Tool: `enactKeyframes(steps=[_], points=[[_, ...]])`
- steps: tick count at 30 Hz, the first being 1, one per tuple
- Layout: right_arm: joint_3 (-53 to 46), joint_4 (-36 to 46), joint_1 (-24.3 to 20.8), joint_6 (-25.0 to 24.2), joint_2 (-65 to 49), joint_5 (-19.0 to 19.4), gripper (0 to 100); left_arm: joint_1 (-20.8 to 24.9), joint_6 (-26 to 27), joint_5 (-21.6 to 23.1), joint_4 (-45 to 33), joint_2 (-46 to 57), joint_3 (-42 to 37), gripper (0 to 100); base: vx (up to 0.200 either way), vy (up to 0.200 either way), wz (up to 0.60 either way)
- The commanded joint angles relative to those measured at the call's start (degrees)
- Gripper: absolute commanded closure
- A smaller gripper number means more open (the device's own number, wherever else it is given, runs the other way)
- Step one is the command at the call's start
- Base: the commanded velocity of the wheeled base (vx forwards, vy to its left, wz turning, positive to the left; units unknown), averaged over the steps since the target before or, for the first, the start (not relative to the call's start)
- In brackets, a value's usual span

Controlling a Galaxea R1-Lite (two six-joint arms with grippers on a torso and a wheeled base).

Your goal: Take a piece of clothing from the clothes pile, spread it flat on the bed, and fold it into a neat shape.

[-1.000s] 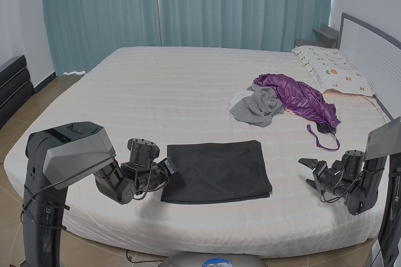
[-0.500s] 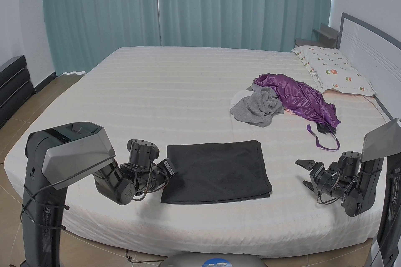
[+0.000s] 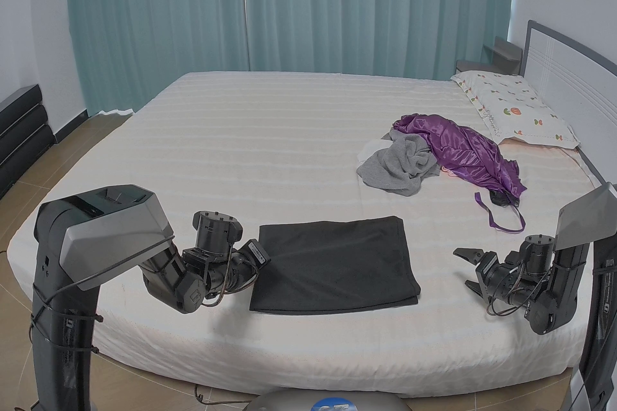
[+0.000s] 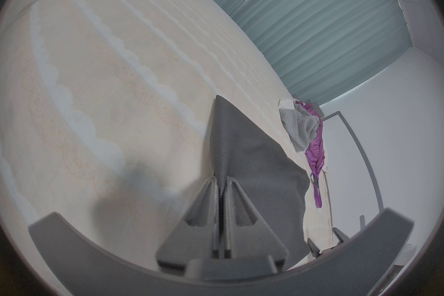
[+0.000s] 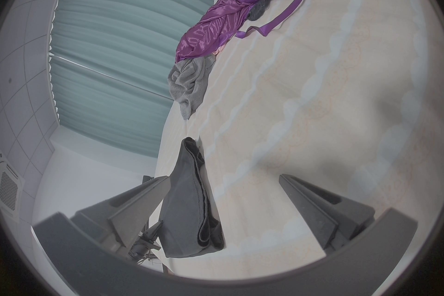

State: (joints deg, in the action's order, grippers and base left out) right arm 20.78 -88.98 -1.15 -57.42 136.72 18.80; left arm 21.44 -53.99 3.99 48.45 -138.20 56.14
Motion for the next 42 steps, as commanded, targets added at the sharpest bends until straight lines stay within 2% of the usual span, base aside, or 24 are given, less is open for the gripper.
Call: enactKeyframes(steps=[1,42], points=[[-0.04,-0.76,0.0,0.03,0.13,0.01,0,-0.17,-0.94,0.23,-0.02,1.18,0.02,100,0.0,0.2,0.0],[-0.13,-0.76,0.0,-0.06,0.04,0.19,0,-5.54,-1.55,0.41,-0.46,3.29,-1.29,100,0.0,0.2,0.0]])
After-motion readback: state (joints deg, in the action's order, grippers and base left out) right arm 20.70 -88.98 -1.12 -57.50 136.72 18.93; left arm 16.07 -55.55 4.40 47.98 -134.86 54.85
